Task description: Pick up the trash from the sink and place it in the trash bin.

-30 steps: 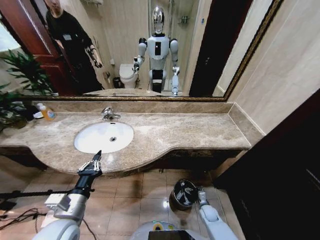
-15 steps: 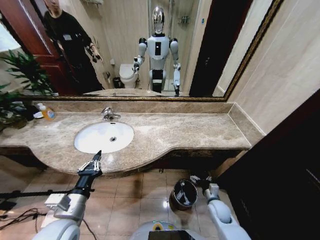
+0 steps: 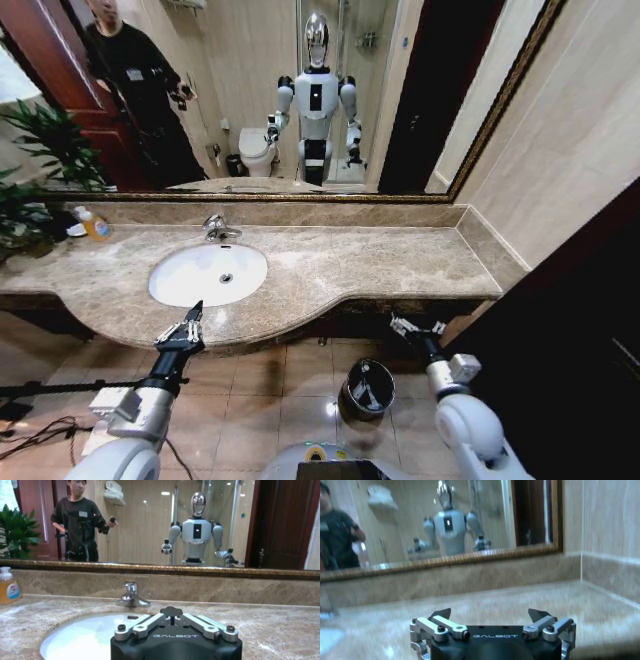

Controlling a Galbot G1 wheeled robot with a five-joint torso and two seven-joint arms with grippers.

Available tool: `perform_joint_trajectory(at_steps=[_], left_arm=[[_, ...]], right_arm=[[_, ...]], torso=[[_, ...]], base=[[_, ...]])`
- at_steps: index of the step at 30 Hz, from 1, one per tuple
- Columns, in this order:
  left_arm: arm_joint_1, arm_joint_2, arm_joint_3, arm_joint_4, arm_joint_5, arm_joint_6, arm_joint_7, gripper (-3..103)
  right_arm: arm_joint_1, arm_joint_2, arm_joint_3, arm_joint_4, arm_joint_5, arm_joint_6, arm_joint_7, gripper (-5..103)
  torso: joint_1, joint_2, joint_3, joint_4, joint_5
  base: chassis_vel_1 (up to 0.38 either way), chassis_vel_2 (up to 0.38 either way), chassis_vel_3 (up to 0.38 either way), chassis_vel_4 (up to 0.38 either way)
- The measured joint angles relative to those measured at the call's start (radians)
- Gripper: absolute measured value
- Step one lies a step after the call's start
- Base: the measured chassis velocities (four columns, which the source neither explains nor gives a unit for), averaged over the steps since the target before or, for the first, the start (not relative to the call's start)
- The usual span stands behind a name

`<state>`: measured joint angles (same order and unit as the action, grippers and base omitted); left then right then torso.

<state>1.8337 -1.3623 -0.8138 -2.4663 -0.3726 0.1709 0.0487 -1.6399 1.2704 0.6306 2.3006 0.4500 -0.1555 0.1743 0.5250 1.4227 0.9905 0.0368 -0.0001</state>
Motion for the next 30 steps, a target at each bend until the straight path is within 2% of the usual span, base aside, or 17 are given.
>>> perform_joint_trajectory(at_steps=[5,7,9,10,12,13,18,23,27,30], left_arm=[[0.000,0.000,0.000,0.000,0.000,0.000,0.000,0],[0.000,0.000,0.000,0.000,0.000,0.000,0.000,0],[0.000,0.000,0.000,0.000,0.000,0.000,0.000,0],[0.000,0.000,0.000,0.000,0.000,0.000,0.000,0],[0.000,0.000,0.000,0.000,0.000,0.000,0.000,0],[0.000,0.000,0.000,0.000,0.000,0.000,0.000,0],[0.000,0.000,0.000,0.000,0.000,0.000,0.000,0],[0.000,0.000,0.000,0.000,0.000,0.000,0.000,0],[0.000,0.000,0.000,0.000,0.000,0.000,0.000,0],[0.000,0.000,0.000,0.000,0.000,0.000,0.000,0]], right_arm=[[-0.033,-0.004,0.049,0.102,0.052,-0.026,0.001,100],[-0.056,-0.001,0.067,0.128,0.058,-0.027,-0.032,100],[-0.081,0.003,0.107,0.121,0.059,-0.001,-0.130,100],[-0.081,0.003,0.107,0.121,0.059,-0.001,-0.130,100],[-0.089,0.011,0.156,0.070,0.052,0.061,-0.236,100],[-0.090,0.015,0.173,0.047,0.051,0.088,-0.261,100],[-0.117,0.026,0.213,0.012,0.059,0.135,-0.284,100],[-0.173,0.053,0.224,0.023,0.012,0.163,-0.217,100],[-0.191,0.066,0.229,0.017,-0.022,0.207,-0.213,100],[-0.192,0.068,0.229,0.015,-0.025,0.212,-0.214,100]], torso=[[0.000,0.000,0.000,0.0000,0.0000],[0.000,0.000,0.000,-0.0001,-0.0001],[0.000,0.000,0.000,0.0000,0.0000],[0.000,0.000,0.000,0.0000,0.0000],[0.000,0.000,0.000,0.0000,0.0001],[0.000,0.000,0.000,0.0000,0.0002],[0.000,0.000,0.000,-0.0001,0.0003],[0.000,0.000,0.000,-0.0001,-0.0001],[0.000,0.000,0.000,-0.0001,0.0001],[0.000,0.000,0.000,-0.0001,0.0001]], base=[[0.000,0.000,0.000,0.000],[0.000,0.000,0.000,0.000],[0.000,0.000,0.000,0.000],[0.000,0.000,0.000,0.000],[0.000,0.000,0.000,0.000],[0.000,0.000,0.000,0.000],[0.000,0.000,0.000,0.000],[0.000,0.000,0.000,0.000],[0.000,0.000,0.000,0.000],[0.000,0.000,0.000,0.000]])
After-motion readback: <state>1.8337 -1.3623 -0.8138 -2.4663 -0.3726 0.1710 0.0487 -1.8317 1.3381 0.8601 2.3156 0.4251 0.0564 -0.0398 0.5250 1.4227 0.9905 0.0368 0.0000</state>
